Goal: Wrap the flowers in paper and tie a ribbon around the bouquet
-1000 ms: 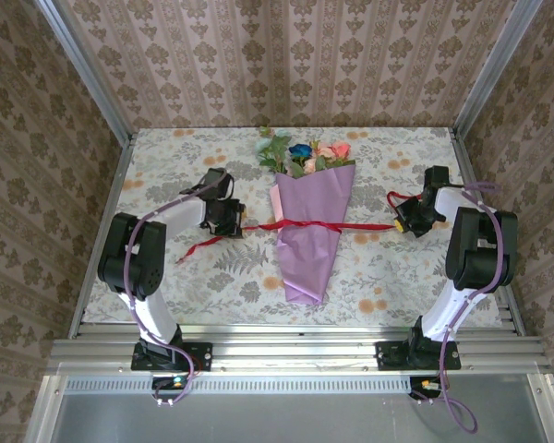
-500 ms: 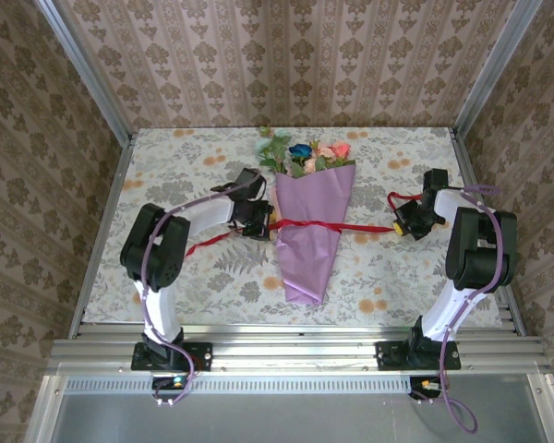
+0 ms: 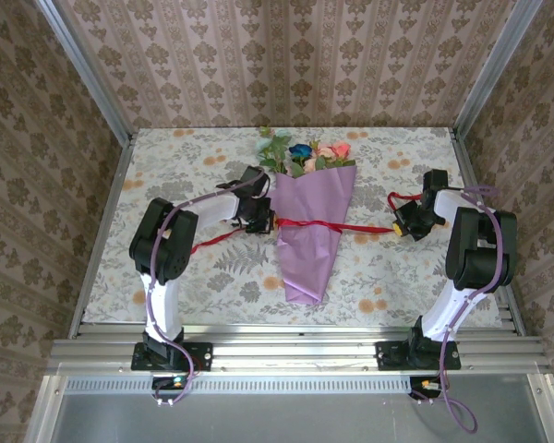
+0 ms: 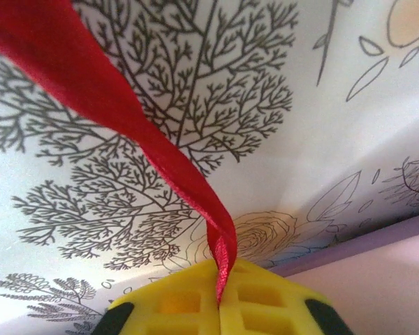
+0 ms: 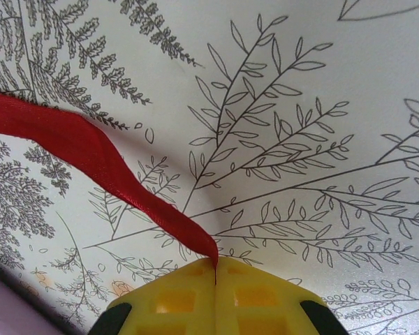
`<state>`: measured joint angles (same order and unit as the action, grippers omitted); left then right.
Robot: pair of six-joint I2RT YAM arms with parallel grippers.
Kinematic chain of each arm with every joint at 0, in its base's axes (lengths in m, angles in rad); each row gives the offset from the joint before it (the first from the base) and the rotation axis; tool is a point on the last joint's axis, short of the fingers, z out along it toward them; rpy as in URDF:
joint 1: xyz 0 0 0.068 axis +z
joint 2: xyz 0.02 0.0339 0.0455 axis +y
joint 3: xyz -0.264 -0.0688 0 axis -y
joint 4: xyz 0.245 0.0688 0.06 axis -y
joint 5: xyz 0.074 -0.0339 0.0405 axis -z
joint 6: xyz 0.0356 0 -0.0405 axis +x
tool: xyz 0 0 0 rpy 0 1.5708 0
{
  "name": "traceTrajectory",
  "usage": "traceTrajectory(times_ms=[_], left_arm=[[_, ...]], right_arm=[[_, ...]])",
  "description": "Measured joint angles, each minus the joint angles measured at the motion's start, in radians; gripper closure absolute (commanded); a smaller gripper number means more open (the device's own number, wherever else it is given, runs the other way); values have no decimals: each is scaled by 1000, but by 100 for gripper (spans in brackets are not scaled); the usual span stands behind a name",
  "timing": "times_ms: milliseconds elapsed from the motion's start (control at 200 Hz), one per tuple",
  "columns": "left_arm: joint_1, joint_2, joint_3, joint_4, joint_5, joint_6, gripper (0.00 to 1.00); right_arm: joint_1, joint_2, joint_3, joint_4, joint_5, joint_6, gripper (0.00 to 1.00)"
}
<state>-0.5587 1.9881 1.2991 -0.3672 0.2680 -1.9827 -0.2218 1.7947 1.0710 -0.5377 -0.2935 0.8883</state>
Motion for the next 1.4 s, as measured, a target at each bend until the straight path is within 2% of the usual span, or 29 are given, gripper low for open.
traceTrajectory(times_ms=[40, 120, 190, 270, 370, 530, 750, 865, 980, 1205, 1350, 1400], left_arm=[[-3, 0, -1, 2, -6, 0, 100], [-5, -1, -5, 6, -12, -1, 100], [-9, -3, -18, 19, -18, -3, 100], [-10, -7, -28, 33, -19, -10, 100], [-11, -14, -39, 40, -22, -16, 100], [-11, -18, -49, 51, -22, -20, 100], [-11, -18, -52, 61, -21, -24, 100], [-11, -20, -56, 66, -21, -24, 100], [-11, -20, -56, 66, -21, -24, 100], [-11, -30, -62, 69, -21, -30, 100], [-11, -34, -62, 69, -22, -30, 100], [-11, -34, -63, 69, -22, -30, 100]], right_arm=[[0, 0, 0, 0, 0, 0, 99], [0, -1, -1, 0, 0, 5, 77], [7, -17, -16, 6, 0, 25, 65], [22, -69, -54, 7, 0, 72, 57], [74, -172, -111, 11, 0, 168, 51], [215, -246, -151, 84, -23, 369, 51], [355, -131, -165, 260, -73, 639, 54], [368, -88, -166, 325, -79, 741, 58], [368, -74, -166, 371, -79, 803, 65], [368, -32, -168, 423, -78, 871, 69], [368, -27, -170, 434, -79, 901, 68], [369, -26, -170, 435, -79, 911, 72]])
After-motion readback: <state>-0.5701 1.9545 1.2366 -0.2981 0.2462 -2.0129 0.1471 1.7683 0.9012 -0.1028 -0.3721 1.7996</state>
